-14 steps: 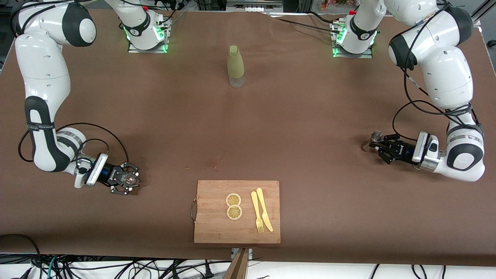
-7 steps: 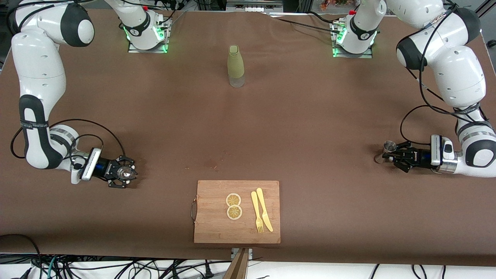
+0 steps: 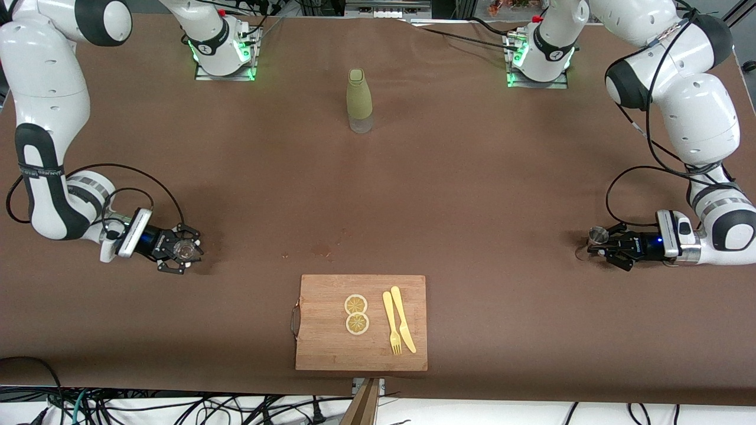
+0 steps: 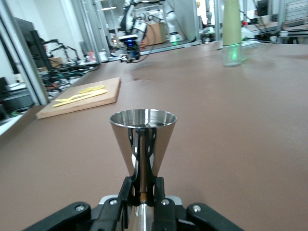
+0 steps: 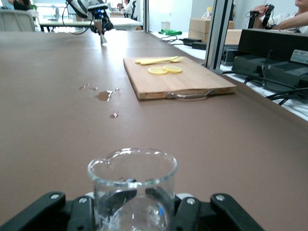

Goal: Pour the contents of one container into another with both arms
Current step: 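Lower the jigger with the left gripper while the right gripper lowers the glass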

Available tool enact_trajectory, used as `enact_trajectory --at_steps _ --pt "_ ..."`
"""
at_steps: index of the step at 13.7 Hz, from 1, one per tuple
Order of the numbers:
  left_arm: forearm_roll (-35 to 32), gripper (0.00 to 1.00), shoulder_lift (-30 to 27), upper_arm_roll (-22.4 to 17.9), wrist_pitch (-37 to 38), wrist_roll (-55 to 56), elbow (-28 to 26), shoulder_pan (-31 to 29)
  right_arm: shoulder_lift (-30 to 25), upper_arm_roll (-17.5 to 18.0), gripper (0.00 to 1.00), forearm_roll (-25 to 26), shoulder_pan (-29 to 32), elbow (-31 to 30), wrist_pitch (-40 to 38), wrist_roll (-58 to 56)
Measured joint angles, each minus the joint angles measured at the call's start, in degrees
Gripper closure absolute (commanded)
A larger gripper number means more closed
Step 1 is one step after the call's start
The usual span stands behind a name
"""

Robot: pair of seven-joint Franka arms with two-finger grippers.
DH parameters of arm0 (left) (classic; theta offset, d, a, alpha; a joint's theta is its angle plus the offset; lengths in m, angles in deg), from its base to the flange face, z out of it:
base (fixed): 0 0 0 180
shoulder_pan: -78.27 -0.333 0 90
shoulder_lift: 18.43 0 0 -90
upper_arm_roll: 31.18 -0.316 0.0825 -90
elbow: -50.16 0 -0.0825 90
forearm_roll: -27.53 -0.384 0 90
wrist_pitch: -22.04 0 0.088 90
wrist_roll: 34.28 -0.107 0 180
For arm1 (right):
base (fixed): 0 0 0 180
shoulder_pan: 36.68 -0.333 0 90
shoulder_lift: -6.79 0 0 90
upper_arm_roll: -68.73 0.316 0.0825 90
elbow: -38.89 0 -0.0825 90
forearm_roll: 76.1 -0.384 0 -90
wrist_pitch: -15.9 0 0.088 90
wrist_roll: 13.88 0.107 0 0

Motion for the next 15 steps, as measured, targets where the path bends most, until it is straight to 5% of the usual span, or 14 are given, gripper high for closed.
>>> enact_trajectory --at_steps 3,5,8,9,10,14,15 --pt "1.1 0.98 0.0 -0.1 -0.2 0.3 -0.6 -0.4 -3.9 0.0 0.80 -4.1 0.0 -7.7 5.7 -5.1" --pt "1.3 0.63 0.0 -0.1 -0.3 1.1 -0.8 -0.4 -5.1 -0.1 0.80 -7.0 0.0 -11.0 7.0 -7.3" --pt "1.4 0.43 0.2 -0.1 -1.5 1.5 -1.0 -0.5 -5.3 -0.2 0.78 -9.4 0.2 -13.0 8.1 -9.4" --pt "1.4 0.15 0.4 -0.2 -1.8 1.5 -1.1 -0.5 -5.3 -0.3 0.76 -9.4 0.2 -13.4 8.3 -9.4" --pt "1.4 0.00 0.6 -0.3 -1.9 1.7 -1.1 -0.5 -5.3 -0.3 0.74 -9.5 0.3 -13.8 8.5 -9.4" --pt "1.4 0.00 0.7 -0.7 -2.2 2.2 -1.1 -0.5 -5.3 -0.3 0.71 -11.5 0.3 -14.8 8.8 -9.7" --pt "1.4 0.00 0.7 -0.8 -3.2 2.2 -1.0 -0.5 -5.3 -0.3 0.60 -12.2 0.3 -14.9 8.8 -9.9"
